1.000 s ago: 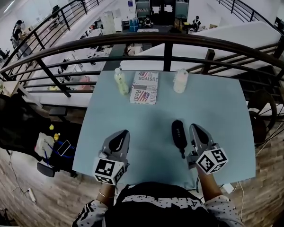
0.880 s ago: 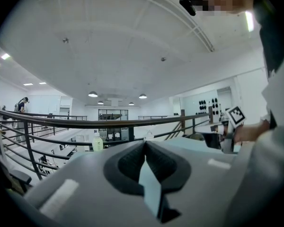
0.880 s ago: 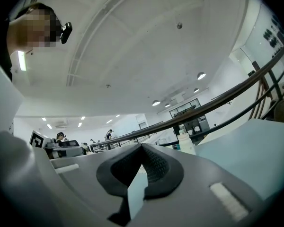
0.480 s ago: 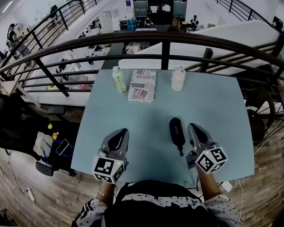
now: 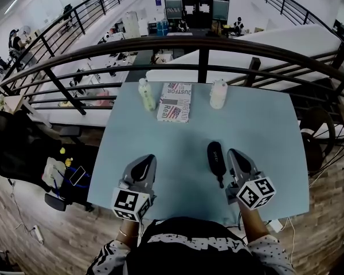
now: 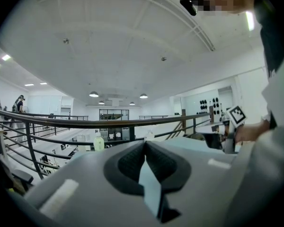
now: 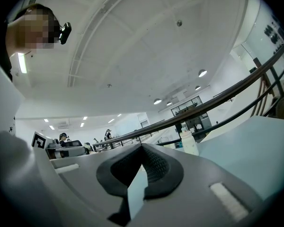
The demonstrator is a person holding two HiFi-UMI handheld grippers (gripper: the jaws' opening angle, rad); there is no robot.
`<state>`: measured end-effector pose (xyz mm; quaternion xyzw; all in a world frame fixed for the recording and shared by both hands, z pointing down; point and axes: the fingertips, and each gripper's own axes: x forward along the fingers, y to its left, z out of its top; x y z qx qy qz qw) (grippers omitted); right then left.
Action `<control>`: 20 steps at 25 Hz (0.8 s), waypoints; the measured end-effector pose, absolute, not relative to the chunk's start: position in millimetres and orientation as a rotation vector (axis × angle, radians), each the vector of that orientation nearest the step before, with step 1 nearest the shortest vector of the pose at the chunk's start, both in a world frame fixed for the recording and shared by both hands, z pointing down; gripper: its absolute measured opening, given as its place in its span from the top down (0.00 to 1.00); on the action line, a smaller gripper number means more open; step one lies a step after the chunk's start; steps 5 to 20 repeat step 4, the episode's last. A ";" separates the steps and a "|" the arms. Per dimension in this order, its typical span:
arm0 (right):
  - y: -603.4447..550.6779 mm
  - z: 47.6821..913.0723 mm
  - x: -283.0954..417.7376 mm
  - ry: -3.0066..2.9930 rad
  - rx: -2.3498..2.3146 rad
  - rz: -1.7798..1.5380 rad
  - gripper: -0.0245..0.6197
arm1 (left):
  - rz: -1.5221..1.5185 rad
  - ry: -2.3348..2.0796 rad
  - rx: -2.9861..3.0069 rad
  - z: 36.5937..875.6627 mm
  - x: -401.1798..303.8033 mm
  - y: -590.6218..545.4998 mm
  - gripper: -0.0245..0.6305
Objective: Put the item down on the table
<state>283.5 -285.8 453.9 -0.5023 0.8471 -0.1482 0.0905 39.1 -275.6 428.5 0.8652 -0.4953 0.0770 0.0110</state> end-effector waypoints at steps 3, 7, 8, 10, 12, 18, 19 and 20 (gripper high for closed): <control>-285.3 454.8 282.2 2.520 -1.490 -0.444 0.96 | 0.241 -1.548 2.693 430.3 37.6 -275.4 0.96; -285.1 455.0 282.1 2.520 -1.491 -0.445 0.96 | 0.242 -1.548 2.692 430.7 37.3 -275.3 0.96; -285.1 455.0 282.1 2.520 -1.491 -0.445 0.96 | 0.242 -1.548 2.692 430.7 37.3 -275.3 0.96; -285.1 455.0 282.1 2.520 -1.491 -0.445 0.96 | 0.242 -1.548 2.692 430.7 37.3 -275.3 0.96; -285.1 455.0 282.1 2.520 -1.491 -0.445 0.96 | 0.242 -1.548 2.692 430.7 37.3 -275.3 0.96; -285.1 455.0 282.1 2.520 -1.491 -0.445 0.96 | 0.242 -1.548 2.692 430.7 37.3 -275.3 0.96; -285.1 455.0 282.1 2.520 -1.491 -0.445 0.96 | 0.242 -1.548 2.692 430.7 37.3 -275.3 0.96; -285.1 455.0 282.1 2.520 -1.491 -0.445 0.96 | 0.242 -1.548 2.692 430.7 37.3 -275.3 0.96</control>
